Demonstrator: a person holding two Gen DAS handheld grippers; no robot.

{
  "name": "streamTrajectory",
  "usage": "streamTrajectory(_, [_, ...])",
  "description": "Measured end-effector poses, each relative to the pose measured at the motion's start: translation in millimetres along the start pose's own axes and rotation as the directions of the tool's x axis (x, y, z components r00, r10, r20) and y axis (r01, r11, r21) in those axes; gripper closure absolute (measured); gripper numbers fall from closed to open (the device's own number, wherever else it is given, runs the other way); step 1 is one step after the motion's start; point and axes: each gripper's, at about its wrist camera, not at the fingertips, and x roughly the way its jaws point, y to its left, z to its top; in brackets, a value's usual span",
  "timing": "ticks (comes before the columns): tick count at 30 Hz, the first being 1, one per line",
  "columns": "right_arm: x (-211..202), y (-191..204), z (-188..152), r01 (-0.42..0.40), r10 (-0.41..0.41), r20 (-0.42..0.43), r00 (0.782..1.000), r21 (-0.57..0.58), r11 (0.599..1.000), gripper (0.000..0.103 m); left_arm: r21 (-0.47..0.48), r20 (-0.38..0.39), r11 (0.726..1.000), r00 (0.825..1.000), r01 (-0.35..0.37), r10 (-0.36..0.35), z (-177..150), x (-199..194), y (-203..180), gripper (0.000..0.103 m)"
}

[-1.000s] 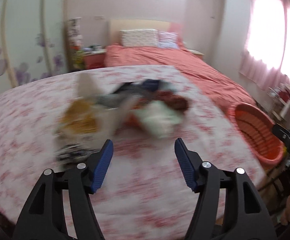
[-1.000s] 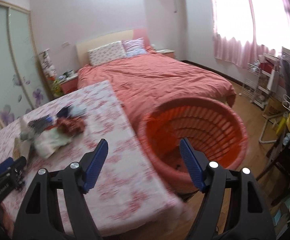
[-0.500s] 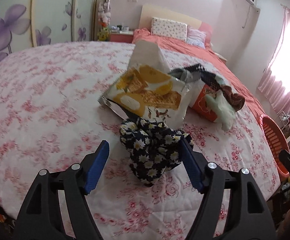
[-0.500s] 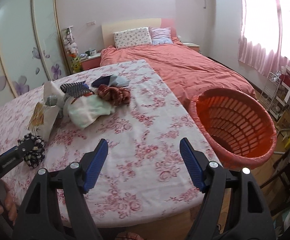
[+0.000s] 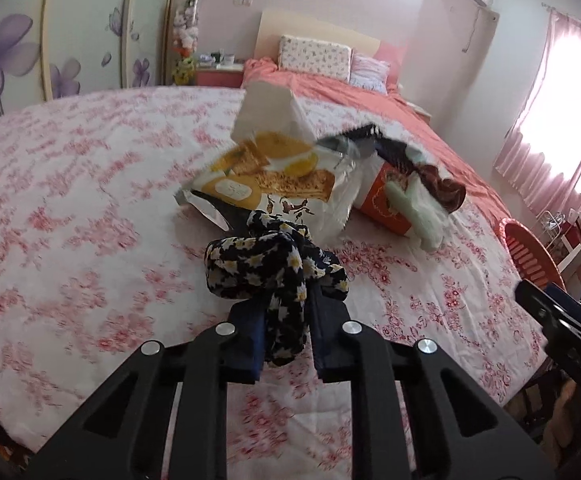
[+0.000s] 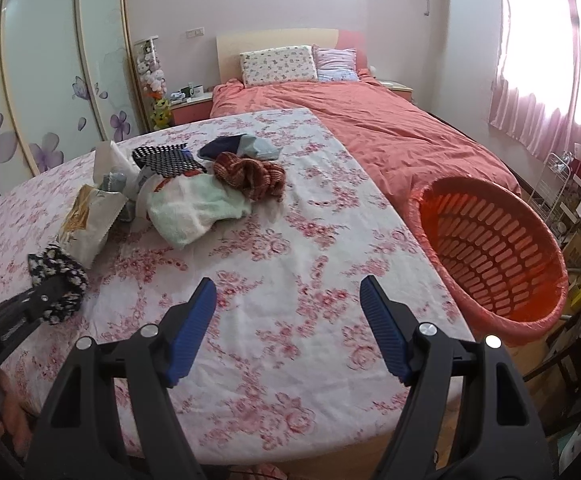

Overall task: Collect trash
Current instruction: 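Grasp the floral scrunchie with the left tool while the right tool grasps the striped red cloth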

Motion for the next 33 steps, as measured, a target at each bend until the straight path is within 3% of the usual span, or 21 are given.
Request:
streamTrajectory(13, [29,25,43,-0.028,0.027,0.026,0.999,0.022,0.999,0.034,-0.047,0.104,0.998,0.994,-0.03,0.035,21,-46,36,0.085])
streamTrajectory(18, [34,32,50,-0.014,0.015,0.044,0.999,-0.004,1.0,0.034,-0.071,0.127,0.996,0.99,-0.048,0.057,33,-48,48,0.085])
streamTrajectory(24, [61,14,71,0.02,-0.022,0.028,0.999,0.066,0.998,0.038,-0.074,0.136,0.996,0.989,-0.053,0.063,46,-43,51,0.085])
streamTrajectory(33, [106,26,96,-0.037,0.039,-0.033,0.999,0.059,0.998,0.041,-0.071,0.159,0.997,0.986,-0.036,0.047,68,-35,40,0.085])
